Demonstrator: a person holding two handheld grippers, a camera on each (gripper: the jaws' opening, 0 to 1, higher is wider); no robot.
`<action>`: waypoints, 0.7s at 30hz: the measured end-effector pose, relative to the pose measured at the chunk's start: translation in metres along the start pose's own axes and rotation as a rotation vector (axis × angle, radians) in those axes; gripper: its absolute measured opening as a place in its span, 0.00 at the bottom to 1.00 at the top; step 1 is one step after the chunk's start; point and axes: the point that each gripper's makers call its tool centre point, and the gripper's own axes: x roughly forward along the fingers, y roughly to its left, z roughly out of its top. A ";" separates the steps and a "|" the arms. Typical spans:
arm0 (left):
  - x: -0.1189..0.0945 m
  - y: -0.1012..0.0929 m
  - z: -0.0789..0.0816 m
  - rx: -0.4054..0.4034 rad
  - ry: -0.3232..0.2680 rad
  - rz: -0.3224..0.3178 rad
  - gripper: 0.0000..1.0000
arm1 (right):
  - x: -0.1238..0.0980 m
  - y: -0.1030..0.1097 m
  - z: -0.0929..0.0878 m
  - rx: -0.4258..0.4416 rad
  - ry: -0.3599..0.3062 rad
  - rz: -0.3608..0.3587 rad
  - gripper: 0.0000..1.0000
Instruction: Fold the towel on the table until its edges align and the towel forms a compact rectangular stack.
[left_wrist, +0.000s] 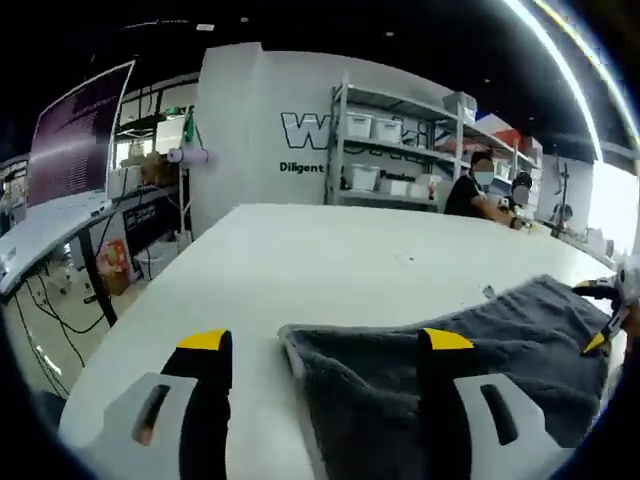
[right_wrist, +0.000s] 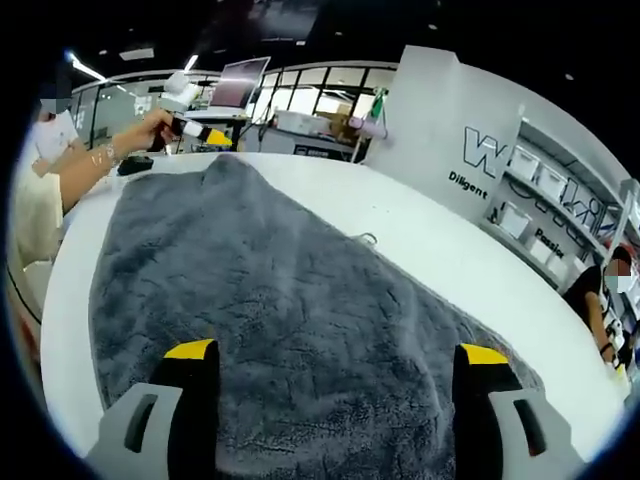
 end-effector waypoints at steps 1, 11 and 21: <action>-0.009 -0.008 -0.005 0.018 0.018 -0.027 0.74 | 0.000 0.001 0.000 -0.002 0.001 0.003 0.99; -0.092 -0.059 -0.036 0.184 0.085 -0.110 0.55 | 0.000 0.003 -0.001 -0.017 0.009 0.004 0.99; -0.126 -0.045 -0.073 0.148 0.123 -0.007 0.29 | 0.000 0.005 -0.001 -0.024 0.010 0.009 0.99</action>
